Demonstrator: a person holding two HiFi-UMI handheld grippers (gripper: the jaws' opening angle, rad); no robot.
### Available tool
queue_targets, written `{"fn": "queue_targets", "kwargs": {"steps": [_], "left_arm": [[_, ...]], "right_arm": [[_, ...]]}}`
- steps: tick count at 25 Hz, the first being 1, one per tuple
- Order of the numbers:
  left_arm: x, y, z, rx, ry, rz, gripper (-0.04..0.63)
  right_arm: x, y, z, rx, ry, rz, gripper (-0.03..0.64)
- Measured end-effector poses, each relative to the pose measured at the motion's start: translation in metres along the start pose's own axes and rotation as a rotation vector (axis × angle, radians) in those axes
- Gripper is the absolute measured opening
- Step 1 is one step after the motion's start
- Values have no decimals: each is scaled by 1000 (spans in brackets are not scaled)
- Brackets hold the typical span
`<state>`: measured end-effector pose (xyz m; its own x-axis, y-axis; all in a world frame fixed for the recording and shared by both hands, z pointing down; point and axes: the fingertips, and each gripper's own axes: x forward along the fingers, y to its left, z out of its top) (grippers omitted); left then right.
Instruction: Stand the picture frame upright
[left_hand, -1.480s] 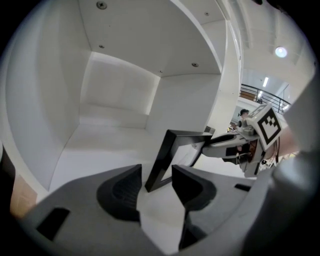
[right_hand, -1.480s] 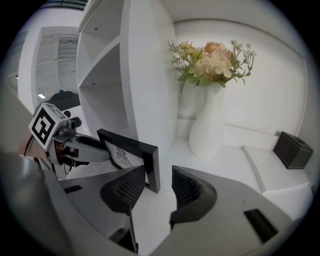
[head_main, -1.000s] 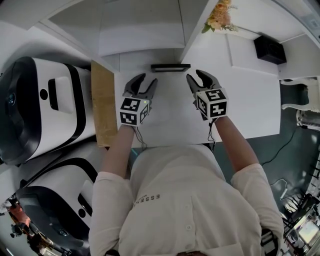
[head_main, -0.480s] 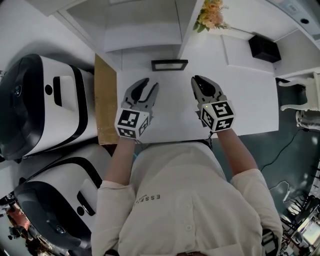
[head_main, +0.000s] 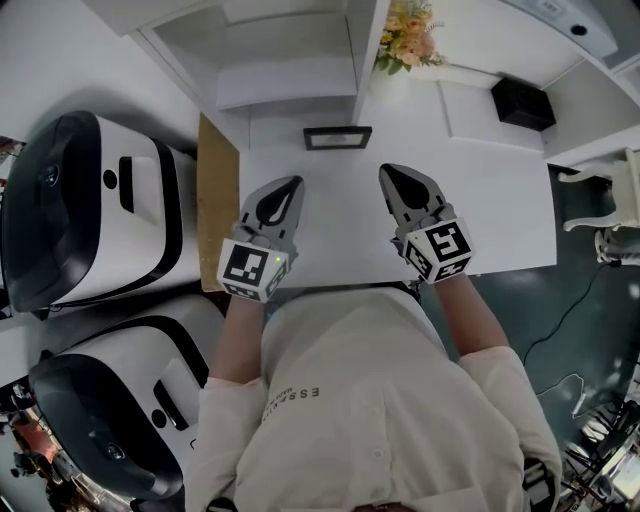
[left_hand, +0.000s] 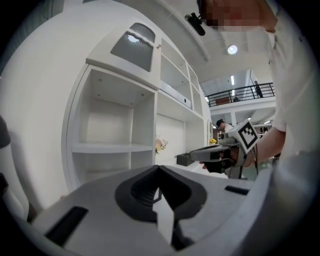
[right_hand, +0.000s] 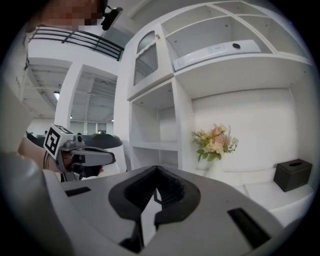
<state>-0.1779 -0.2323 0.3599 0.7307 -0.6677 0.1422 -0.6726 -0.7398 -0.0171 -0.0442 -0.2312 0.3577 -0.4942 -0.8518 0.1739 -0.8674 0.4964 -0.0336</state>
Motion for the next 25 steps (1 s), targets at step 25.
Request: {"fn": "queue_targets", "kwargs": {"steps": [25], "left_arm": [[-13, 8, 2, -48, 15, 14, 3]], "right_arm": [[6, 23, 19, -7, -61, 40, 14]]}}
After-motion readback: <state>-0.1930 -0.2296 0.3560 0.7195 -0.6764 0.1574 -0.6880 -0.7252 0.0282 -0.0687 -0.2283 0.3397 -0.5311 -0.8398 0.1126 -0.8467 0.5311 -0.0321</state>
